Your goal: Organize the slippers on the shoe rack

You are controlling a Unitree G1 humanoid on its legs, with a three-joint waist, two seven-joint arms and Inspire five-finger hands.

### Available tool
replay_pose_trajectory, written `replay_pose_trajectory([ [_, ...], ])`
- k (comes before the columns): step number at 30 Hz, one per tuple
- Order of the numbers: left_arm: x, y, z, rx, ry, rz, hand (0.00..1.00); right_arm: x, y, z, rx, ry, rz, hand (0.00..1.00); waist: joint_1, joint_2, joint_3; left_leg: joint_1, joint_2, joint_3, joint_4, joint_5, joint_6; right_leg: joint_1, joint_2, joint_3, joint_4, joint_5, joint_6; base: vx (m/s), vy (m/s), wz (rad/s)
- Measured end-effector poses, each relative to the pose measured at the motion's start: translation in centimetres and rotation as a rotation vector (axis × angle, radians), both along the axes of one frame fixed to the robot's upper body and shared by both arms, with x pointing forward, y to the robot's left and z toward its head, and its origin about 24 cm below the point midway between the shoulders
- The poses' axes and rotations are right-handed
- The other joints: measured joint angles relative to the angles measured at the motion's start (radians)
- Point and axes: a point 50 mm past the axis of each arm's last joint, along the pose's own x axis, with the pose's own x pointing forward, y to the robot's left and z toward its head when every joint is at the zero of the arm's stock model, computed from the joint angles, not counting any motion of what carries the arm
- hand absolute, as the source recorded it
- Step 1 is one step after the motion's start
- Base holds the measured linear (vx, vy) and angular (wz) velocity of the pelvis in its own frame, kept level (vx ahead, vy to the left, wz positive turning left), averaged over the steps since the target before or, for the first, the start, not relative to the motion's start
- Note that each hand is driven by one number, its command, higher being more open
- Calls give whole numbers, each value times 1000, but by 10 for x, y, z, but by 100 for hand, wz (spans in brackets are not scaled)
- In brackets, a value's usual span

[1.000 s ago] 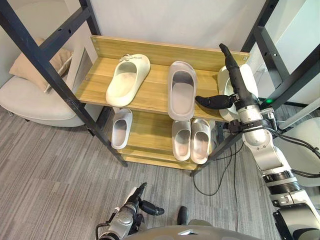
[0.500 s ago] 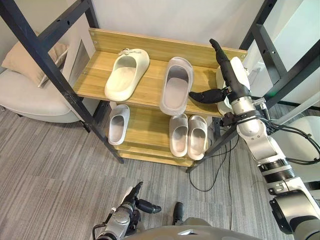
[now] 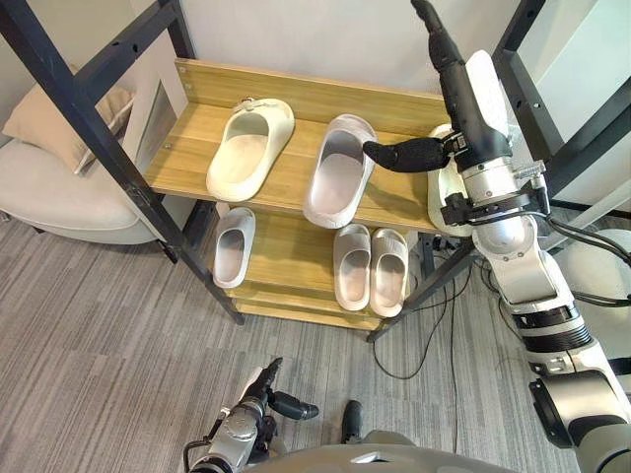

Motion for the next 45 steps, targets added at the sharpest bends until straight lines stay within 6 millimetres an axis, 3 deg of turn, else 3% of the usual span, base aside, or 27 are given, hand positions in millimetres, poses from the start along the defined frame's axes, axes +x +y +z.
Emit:
replay_pose_trajectory([
  [11, 2, -1, 0, -13, -3, 14, 100, 3, -2, -4, 19, 28, 0, 100, 13, 4, 0, -7, 1, -3, 0, 0, 0, 0, 1, -3, 0, 0, 0, -3, 0, 0],
  [21, 6, -3, 2, -28, -14, 27, 100, 25, -10, -18, 8, 131, -59, 100, 43, 7, 0, -21, 1, -20, 1, 1, -1, -6, 1, -15, 0, -2, 0, -6, 0, 4],
  [31, 10, -4, 4, -33, -33, 27, 100, 47, 5, -14, -38, 178, -51, 100, 67, 5, 1, -42, 1, -33, 10, 2, -2, -21, 0, -18, 0, -2, 0, -3, 5, 4],
  [32, 11, -4, 5, -34, -35, 26, 100, 48, 4, -14, -36, 181, -54, 0, 69, 4, 2, -42, 1, -33, 10, 2, -2, -21, 0, -18, 0, -2, 0, 0, 0, 0],
  [35, 13, -4, 6, -38, -45, 33, 100, 55, 4, -17, -49, 208, -66, 0, 79, -1, 5, -42, 0, -34, 8, 2, -3, -21, 0, -18, 0, -2, 0, 0, 0, 0],
  [39, 14, 1, 7, -36, -56, 53, 100, 62, 5, -37, -13, 305, -66, 0, 79, -20, 16, -41, -3, -34, 5, 4, -5, -22, -3, -19, 0, -2, 0, 0, 0, 0],
  [45, 15, 3, 8, -32, -58, 54, 100, 63, 6, -40, -26, 332, -52, 0, 72, -27, 21, -36, -10, -40, -9, 12, -1, -22, -9, -26, 0, -2, 0, -4, 12, 3],
])
